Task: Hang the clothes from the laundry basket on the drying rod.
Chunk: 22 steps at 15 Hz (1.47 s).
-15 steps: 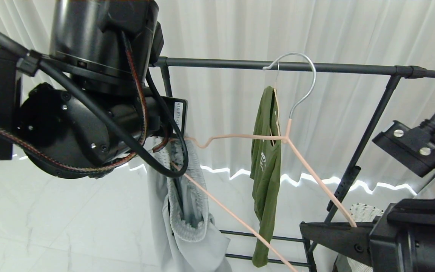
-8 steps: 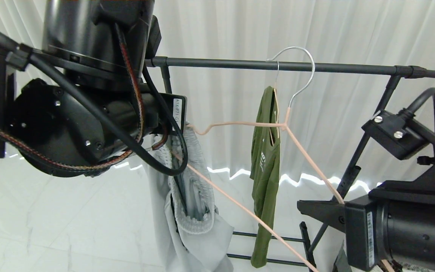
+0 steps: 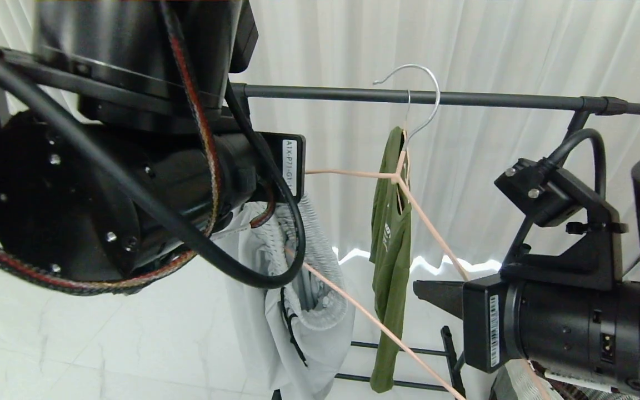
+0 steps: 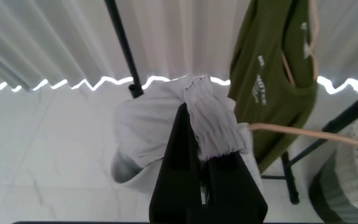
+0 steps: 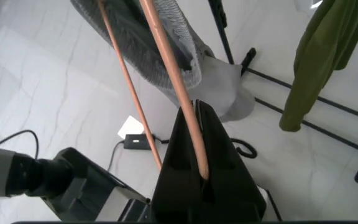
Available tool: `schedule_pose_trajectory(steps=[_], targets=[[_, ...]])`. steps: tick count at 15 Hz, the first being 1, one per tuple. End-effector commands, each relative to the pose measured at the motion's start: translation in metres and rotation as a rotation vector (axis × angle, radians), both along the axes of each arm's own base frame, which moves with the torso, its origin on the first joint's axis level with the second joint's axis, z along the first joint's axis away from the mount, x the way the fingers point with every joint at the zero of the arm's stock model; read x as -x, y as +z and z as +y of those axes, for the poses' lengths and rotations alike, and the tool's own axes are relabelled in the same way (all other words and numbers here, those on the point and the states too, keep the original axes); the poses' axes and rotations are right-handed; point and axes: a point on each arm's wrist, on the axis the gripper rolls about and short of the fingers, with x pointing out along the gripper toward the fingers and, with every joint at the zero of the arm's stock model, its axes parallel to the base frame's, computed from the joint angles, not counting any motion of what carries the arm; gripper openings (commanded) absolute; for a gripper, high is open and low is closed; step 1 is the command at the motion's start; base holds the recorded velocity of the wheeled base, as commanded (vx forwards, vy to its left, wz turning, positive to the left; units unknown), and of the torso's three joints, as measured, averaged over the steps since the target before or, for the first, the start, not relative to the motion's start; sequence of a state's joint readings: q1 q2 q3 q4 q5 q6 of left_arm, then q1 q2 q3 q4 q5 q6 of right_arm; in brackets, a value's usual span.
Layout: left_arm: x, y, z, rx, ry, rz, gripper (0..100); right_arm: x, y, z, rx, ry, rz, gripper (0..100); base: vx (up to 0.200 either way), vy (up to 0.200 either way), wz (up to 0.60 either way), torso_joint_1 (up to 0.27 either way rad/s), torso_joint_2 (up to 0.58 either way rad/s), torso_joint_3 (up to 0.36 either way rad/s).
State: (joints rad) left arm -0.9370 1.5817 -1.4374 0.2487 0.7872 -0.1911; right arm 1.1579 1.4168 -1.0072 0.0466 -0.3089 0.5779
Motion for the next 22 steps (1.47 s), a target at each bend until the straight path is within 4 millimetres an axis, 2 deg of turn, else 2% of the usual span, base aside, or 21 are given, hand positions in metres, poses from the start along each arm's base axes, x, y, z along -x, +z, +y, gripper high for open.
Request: schedule_pose_trajectory(steps=[1, 4, 7, 14, 18, 22], targets=[[0.006, 0.003, -0.006, 0.008, -0.031, -0.005, 0, 0.0, -0.006, 0.002, 0.048, 0.027, -0.022, 0, 0.0, 0.0, 0.0, 0.0, 0.0, 0.0], [0.019, 0.009, -0.016, 0.035, -0.095, -0.015, 0, -0.005, -0.014, 0.013, 0.091, 0.055, -0.063, 0, 0.0, 0.0, 0.0, 0.0, 0.0, 0.0], [0.023, 0.01, -0.017, 0.044, -0.154, -0.001, 0, -0.004, -0.027, 0.014, 0.157, 0.106, -0.134, 0, 0.0, 0.0, 0.0, 0.0, 0.0, 0.0], [0.03, 0.001, -0.018, 0.009, -0.183, 0.017, 0, -0.005, -0.025, 0.009, 0.087, 0.089, -0.209, 0, 0.0, 0.0, 0.0, 0.0, 0.0, 0.0], [0.039, -0.01, -0.011, -0.061, -0.21, 0.029, 0, -0.005, -0.024, 0.01, 0.076, 0.094, -0.273, 0, 0.0, 0.0, 0.0, 0.0, 0.0, 0.0], [0.041, -0.012, -0.009, -0.074, -0.216, 0.031, 0, -0.005, -0.022, 0.01, 0.062, 0.077, -0.287, 0, 0.0, 0.0, 0.0, 0.0, 0.0, 0.0]])
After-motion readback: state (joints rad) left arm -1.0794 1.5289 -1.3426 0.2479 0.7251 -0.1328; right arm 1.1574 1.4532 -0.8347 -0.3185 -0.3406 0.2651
